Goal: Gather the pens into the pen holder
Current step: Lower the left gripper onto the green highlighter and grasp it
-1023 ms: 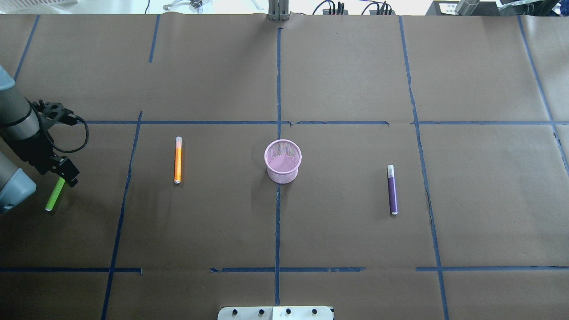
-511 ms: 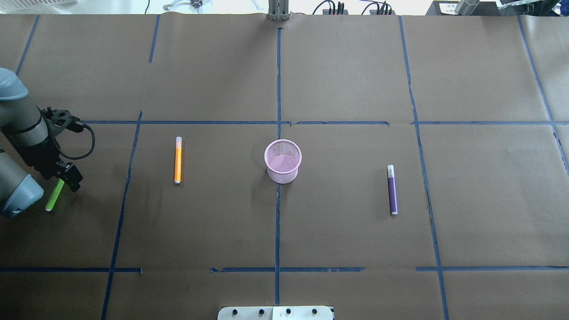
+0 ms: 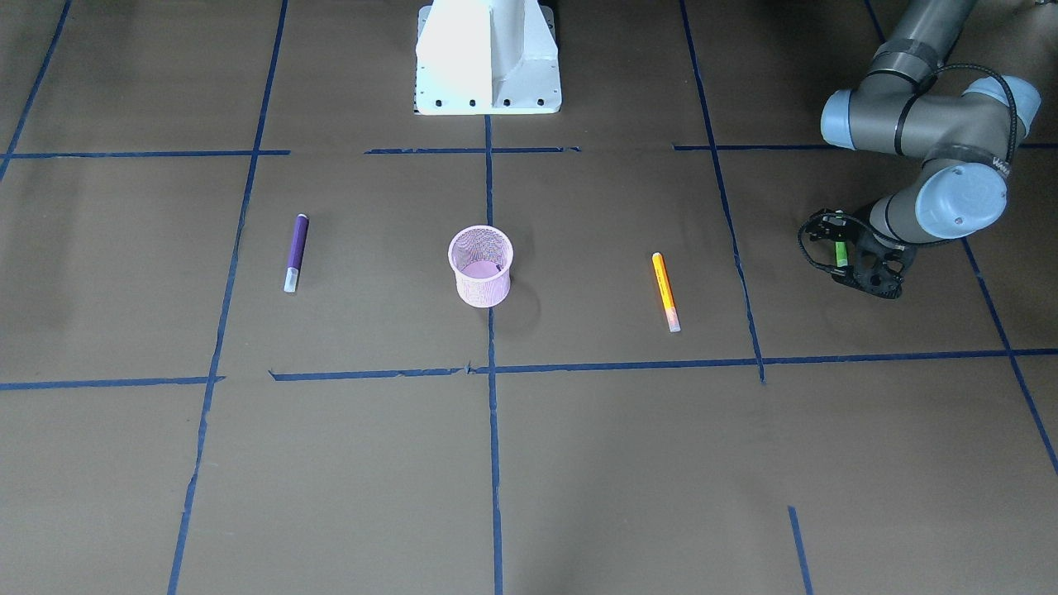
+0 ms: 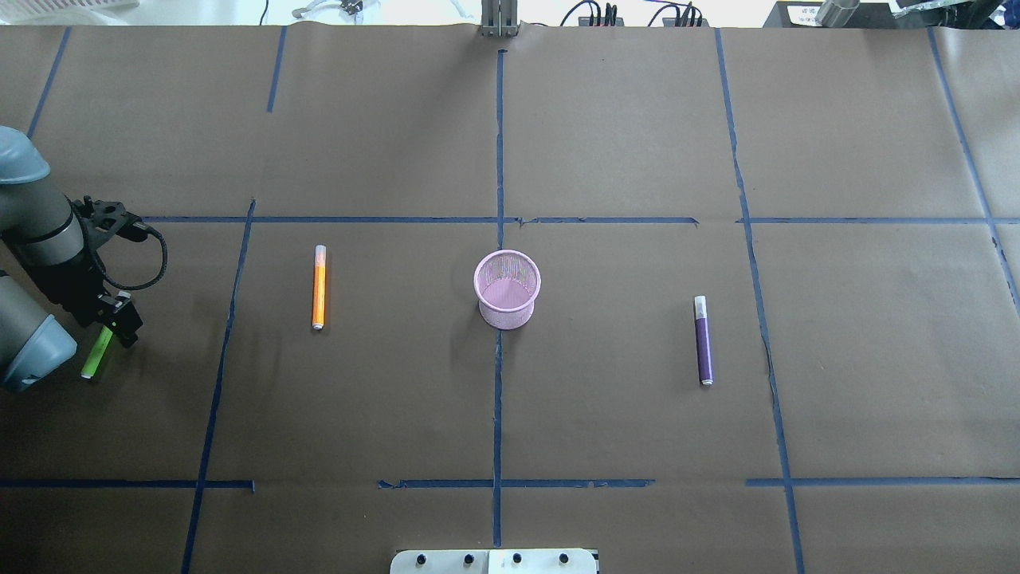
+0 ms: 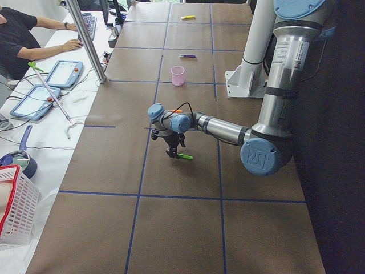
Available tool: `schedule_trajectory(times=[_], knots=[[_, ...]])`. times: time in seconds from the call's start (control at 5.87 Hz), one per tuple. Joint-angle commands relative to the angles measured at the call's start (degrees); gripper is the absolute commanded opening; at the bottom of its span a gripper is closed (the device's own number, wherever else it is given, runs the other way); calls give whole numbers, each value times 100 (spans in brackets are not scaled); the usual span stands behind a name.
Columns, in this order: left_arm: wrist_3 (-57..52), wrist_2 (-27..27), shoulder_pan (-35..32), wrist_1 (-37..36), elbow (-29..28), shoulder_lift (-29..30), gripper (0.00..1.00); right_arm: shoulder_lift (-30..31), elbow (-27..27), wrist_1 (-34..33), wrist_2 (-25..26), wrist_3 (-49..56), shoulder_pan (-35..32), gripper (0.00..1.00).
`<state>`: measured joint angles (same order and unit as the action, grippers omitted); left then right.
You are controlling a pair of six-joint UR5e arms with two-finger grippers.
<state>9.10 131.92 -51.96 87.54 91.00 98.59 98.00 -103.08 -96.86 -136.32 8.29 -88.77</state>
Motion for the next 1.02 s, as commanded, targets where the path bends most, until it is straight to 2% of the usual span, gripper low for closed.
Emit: schedule_trajectory(times=[0.0, 0.17, 0.34, 0.51, 0.68, 0.85], knots=[[-57, 0, -7, 0, -47, 19, 81, 0, -10, 1, 0, 6, 0, 100], [-57, 0, -7, -8, -47, 19, 63, 0, -19, 1, 0, 6, 0, 100], [-57, 0, -7, -17, -56, 19, 53, -9, -19, 1, 0, 6, 0, 100], [-57, -44, -16, -17, -47, 28, 30, -9, -19, 1, 9, 6, 0, 100], [-57, -44, -24, -17, -47, 28, 12, 0, -19, 1, 9, 6, 0, 100], [-57, -35, -59, -17, -3, 37, 0, -9, -11, 1, 9, 6, 0, 100]])
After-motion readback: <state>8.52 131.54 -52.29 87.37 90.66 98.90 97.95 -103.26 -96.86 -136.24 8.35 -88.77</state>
